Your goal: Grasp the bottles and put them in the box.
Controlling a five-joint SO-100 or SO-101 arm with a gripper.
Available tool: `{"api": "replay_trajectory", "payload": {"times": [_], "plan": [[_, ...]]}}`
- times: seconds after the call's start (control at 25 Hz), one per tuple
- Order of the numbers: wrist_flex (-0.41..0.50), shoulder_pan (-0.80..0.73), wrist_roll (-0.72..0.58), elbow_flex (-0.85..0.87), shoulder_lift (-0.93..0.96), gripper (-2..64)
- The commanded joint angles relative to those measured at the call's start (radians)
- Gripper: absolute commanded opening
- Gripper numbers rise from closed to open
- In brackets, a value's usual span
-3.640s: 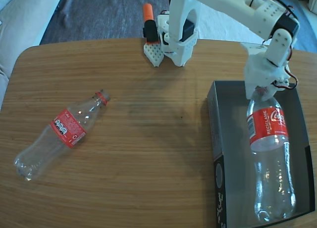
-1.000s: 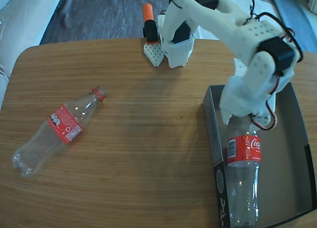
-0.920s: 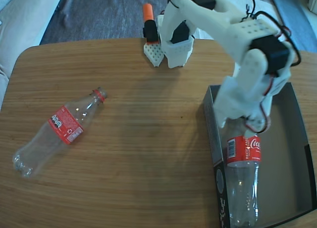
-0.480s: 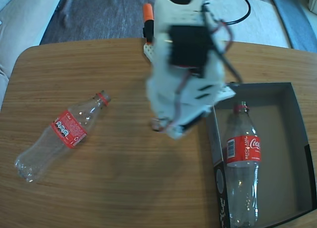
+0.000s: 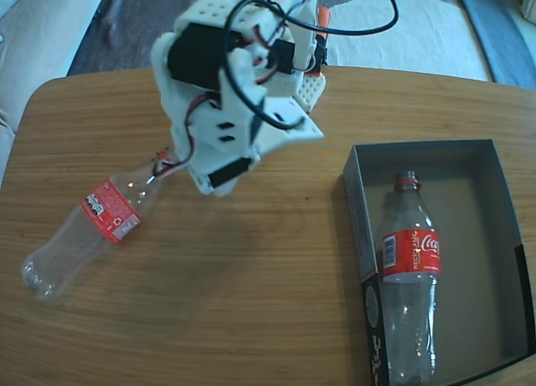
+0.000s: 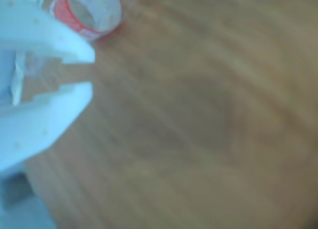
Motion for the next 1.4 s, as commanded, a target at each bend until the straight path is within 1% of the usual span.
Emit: {"api": "replay_trajectory", "payload": {"times": [0.0, 0.12, 0.32, 0.56, 0.64, 0.76, 0.84, 0.96, 1.04, 1.08, 1.24, 1.36], "plan": [[-0.023, 0.077, -0.137, 0.038, 0.092, 0.0], [-0.049, 0.166, -0.247, 0.101, 0.137, 0.0], [-0.054, 0.308, -0.449, 0.156, 0.178, -0.1], [-0.060, 0.391, -0.652, 0.161, 0.164, -0.1], [-0.106, 0.413, -0.707, 0.170, 0.163, -0.1], [-0.204, 0.446, -0.773, 0.212, 0.163, -0.1], [-0.245, 0.469, -0.811, 0.236, 0.163, -0.1], [-0.273, 0.499, -0.856, 0.261, 0.164, 0.0], [-0.273, 0.512, -0.861, 0.273, 0.166, 0.6], [-0.273, 0.514, -0.861, 0.273, 0.167, 2.8], [-0.275, 0.528, -0.850, 0.278, 0.164, 18.6], [-0.307, 0.531, -0.847, 0.305, 0.175, 29.3]]}}
